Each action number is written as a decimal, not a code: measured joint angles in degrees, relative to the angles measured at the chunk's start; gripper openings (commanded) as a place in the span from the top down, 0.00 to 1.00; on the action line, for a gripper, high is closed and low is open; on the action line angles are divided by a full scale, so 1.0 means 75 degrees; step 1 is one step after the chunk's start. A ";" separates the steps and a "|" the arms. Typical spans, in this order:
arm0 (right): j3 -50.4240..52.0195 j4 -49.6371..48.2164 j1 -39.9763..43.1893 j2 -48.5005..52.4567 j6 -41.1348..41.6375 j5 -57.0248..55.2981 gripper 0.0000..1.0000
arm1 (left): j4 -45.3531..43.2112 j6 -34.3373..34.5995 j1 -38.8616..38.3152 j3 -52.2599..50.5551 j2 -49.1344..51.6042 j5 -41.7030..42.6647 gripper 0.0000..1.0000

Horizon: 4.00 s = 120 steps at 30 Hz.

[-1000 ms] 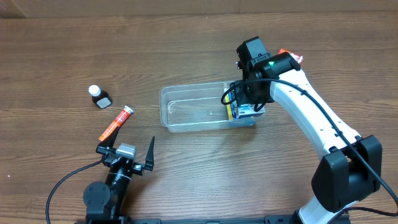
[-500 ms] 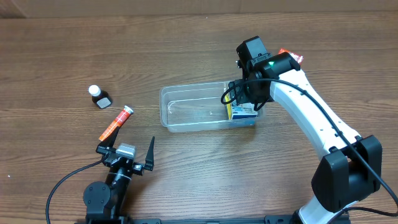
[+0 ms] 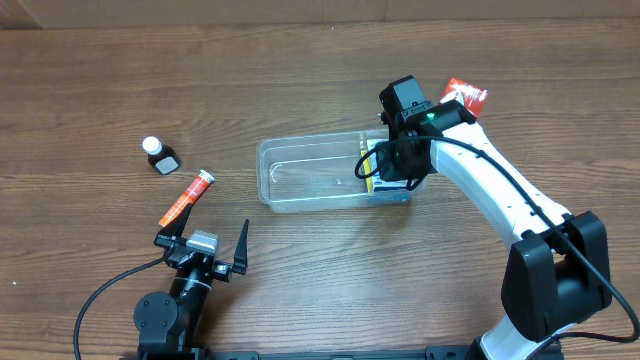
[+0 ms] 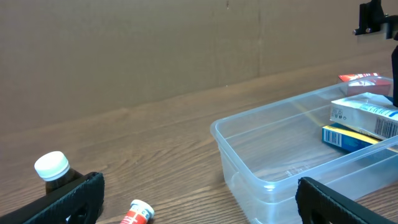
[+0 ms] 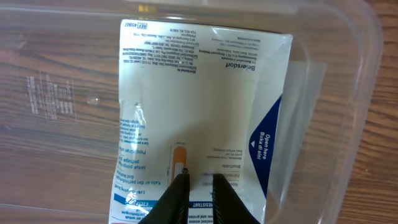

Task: Pack container
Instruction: 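Open the right gripper and lift away from the container, then move the right gripper to the red-white packet and grasp it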

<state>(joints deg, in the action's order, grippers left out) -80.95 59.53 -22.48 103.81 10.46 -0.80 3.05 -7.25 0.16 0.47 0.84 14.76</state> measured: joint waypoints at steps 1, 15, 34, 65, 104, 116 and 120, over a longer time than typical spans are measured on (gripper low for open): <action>0.0023 -0.0050 0.0000 0.0000 0.0003 0.0003 0.85 | 0.0000 0.0000 0.0000 0.0000 0.0000 0.0000 0.00; 0.0064 -0.0015 0.0000 0.0000 -0.0111 0.0114 0.35 | 0.0000 0.0000 0.0000 0.0000 0.0000 0.0000 0.00; -0.2792 -0.2515 0.3351 0.2136 -0.3547 0.0699 0.00 | 0.0000 0.0000 0.0000 0.0000 0.0000 0.0000 0.00; -0.2792 -0.3829 0.3768 0.3736 -0.7577 0.0705 0.00 | 0.0000 0.0000 0.0000 0.0000 0.0000 0.0000 0.00; -0.2865 -0.5010 0.4692 0.4080 -0.1623 0.0038 0.00 | 0.0000 0.0000 0.0000 0.0000 0.0000 0.0000 0.00; -0.2865 -0.5467 0.4692 0.4229 -0.3450 -0.0213 0.00 | 0.0000 0.0000 0.0000 0.0000 0.0000 0.0000 0.00; -0.2952 -0.5485 0.4692 0.4229 -0.3870 -0.0283 0.00 | 0.0000 0.0000 0.0000 0.0000 0.0000 0.0000 0.00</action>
<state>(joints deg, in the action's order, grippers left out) -103.09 18.39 12.71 135.52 -18.57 -2.92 3.05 -7.25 0.16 0.47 0.84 14.76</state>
